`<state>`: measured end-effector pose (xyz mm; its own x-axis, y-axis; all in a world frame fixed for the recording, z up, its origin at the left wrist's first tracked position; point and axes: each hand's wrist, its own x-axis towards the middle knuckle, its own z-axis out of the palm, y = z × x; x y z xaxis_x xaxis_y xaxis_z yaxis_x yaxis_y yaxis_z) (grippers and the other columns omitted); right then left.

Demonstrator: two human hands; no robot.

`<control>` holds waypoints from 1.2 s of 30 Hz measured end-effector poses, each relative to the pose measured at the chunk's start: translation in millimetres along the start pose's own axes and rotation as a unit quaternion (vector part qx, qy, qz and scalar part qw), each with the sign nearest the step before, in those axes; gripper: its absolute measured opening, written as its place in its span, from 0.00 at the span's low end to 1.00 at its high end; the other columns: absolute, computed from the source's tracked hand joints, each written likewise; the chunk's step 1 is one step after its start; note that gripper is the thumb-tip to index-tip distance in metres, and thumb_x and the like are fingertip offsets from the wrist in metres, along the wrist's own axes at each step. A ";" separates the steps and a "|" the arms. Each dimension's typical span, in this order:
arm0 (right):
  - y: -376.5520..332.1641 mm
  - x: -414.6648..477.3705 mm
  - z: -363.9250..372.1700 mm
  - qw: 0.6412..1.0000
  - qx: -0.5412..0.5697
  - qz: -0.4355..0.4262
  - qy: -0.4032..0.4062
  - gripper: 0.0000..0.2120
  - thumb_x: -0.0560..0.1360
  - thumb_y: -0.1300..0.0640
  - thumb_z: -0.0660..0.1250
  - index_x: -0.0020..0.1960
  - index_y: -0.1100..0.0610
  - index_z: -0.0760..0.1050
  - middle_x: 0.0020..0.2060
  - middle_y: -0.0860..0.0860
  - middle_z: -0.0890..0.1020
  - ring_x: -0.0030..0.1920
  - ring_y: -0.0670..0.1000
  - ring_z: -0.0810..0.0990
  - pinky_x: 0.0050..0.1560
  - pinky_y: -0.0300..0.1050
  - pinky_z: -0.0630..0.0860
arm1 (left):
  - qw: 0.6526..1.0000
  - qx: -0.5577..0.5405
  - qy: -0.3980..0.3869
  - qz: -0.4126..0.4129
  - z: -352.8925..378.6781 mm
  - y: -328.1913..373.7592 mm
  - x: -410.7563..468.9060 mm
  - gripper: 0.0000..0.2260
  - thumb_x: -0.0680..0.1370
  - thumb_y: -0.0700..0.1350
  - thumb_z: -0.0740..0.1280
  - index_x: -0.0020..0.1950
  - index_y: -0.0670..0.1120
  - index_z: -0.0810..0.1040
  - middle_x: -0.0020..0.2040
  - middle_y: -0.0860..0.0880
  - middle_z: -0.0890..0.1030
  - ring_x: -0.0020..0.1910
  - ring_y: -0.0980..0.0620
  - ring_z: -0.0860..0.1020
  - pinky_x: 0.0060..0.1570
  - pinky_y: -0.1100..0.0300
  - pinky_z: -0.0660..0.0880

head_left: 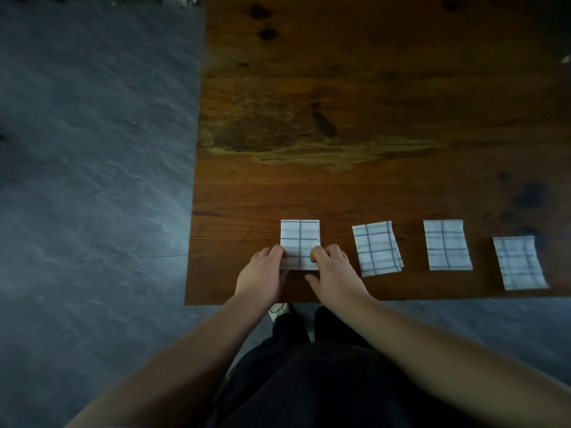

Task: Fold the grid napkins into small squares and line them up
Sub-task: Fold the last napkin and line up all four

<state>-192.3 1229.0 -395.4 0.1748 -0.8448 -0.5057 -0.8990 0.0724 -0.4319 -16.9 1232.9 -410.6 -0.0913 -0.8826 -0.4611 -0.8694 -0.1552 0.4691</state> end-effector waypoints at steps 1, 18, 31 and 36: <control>-0.2 1.5 0.8 1.000 -0.013 -0.008 0.003 0.14 0.80 0.52 0.67 0.62 0.48 0.68 0.60 0.48 0.69 0.61 0.48 0.70 0.54 0.43 0.75 | 1.000 0.008 0.001 0.008 0.7 -1.8 -0.1 0.11 0.80 0.47 0.65 0.63 0.52 0.71 0.59 0.52 0.75 0.60 0.49 0.74 0.54 0.51 0.76; -5.2 36.7 -6.7 0.989 -0.123 -0.073 0.039 0.15 0.80 0.60 0.65 0.65 0.51 0.69 0.60 0.51 0.72 0.57 0.50 0.72 0.55 0.47 0.78 | 0.998 0.026 0.031 0.054 -17.2 -11.5 23.9 0.15 0.81 0.46 0.63 0.68 0.48 0.72 0.68 0.48 0.72 0.65 0.46 0.70 0.58 0.51 0.74; -4.6 36.5 -4.7 0.991 -0.102 -0.061 0.056 0.14 0.80 0.58 0.65 0.64 0.53 0.67 0.61 0.51 0.73 0.57 0.49 0.72 0.53 0.44 0.77 | 0.999 -0.001 0.027 0.023 -19.0 -5.2 19.4 0.15 0.81 0.45 0.64 0.68 0.48 0.71 0.68 0.48 0.71 0.67 0.47 0.69 0.61 0.50 0.73; 8.3 17.2 -15.0 0.995 -0.053 -0.028 0.083 0.14 0.80 0.54 0.65 0.64 0.50 0.69 0.60 0.47 0.73 0.57 0.46 0.73 0.55 0.45 0.77 | 0.999 -0.015 0.040 0.031 -20.9 16.2 13.4 0.18 0.79 0.40 0.66 0.68 0.50 0.70 0.66 0.50 0.71 0.67 0.50 0.69 0.61 0.54 0.73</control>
<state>-202.8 1207.1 -396.5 0.1645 -0.9227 -0.3486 -0.9288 -0.0260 -0.3696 -22.1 1209.2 -393.4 -0.1047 -0.9232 -0.3698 -0.8484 -0.1111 0.5176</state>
